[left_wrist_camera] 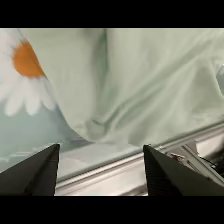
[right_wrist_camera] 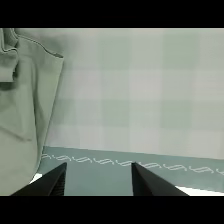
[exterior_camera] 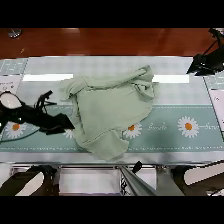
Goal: Fold the shirts.
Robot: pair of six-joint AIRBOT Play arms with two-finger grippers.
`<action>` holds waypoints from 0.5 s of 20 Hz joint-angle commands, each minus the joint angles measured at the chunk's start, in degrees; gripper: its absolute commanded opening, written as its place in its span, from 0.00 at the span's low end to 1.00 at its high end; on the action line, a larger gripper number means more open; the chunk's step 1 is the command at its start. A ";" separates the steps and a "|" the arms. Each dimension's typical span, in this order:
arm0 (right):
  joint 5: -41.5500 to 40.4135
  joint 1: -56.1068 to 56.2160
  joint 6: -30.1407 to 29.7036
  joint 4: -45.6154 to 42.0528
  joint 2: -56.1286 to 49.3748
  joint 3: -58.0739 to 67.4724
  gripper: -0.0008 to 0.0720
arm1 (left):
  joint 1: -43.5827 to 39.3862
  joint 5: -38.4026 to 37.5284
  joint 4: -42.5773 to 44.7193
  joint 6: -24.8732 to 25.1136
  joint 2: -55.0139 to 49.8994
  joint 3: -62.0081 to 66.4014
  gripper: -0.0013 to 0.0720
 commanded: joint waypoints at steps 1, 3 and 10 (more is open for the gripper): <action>-1.84 -1.09 -0.59 3.96 0.07 -0.31 0.67 | -0.02 2.12 -9.22 0.68 6.25 -12.11 0.84; -2.32 -1.09 -0.70 4.61 0.07 -0.31 0.67 | -0.09 3.28 -12.31 0.68 6.21 -14.99 0.84; -2.32 -1.09 -1.16 5.01 0.07 -0.31 0.67 | -1.33 5.79 -10.34 0.46 5.70 -18.62 0.84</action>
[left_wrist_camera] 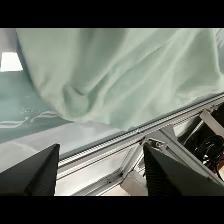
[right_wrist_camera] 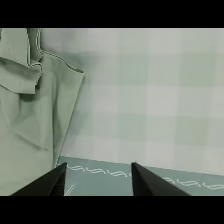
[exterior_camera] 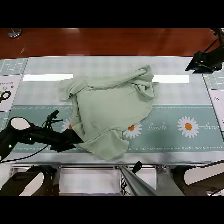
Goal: Fold the shirts.
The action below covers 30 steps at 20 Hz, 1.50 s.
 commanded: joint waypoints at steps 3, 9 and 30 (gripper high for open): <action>-0.24 -0.04 -0.09 0.52 0.04 -0.02 0.67 | -0.28 2.54 0.39 -0.13 -0.94 -1.51 0.84; -0.31 -0.04 -0.11 0.35 0.04 -0.02 0.67 | -9.31 15.12 -4.42 -0.90 -8.74 -1.73 0.74; -29.66 6.69 -1.25 16.83 -6.25 -26.25 0.75 | -13.05 17.90 -6.32 1.57 -7.98 -1.66 0.05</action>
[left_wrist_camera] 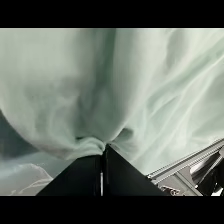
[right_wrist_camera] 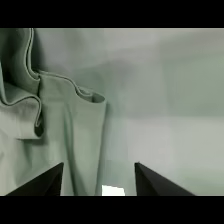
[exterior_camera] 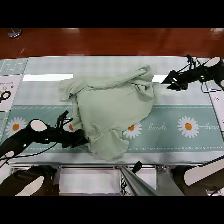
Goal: Fold the shirts.
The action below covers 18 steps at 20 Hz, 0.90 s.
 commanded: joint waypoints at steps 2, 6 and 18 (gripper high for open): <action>-5.95 4.87 1.05 1.11 -3.43 -0.87 0.75 | -0.02 -0.81 -0.15 0.00 0.07 0.02 0.05; -8.96 6.73 2.03 1.09 -5.27 -0.87 0.37 | -0.02 0.31 -0.15 0.02 0.07 0.15 0.05; -6.14 -1.42 -1.66 6.32 29.70 14.27 0.05 | 9.86 0.61 1.05 11.65 19.10 41.13 0.04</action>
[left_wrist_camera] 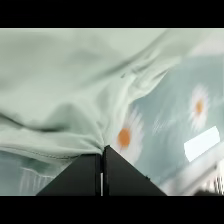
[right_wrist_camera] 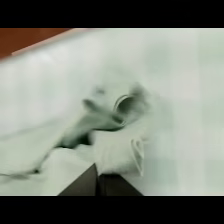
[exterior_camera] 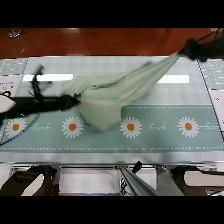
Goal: Fold the shirts.
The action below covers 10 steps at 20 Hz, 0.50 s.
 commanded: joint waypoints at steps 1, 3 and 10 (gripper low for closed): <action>-1.20 -1.49 -2.25 2.99 14.58 8.81 0.05 | 5.44 0.76 0.55 5.40 8.35 21.40 0.04; -4.02 -1.51 -2.40 2.69 21.49 14.25 0.05 | 9.03 0.74 2.58 5.81 10.82 35.74 0.04; -4.57 -1.51 5.49 -13.14 41.05 22.05 0.05 | 12.20 -4.44 16.06 7.21 13.22 69.53 0.04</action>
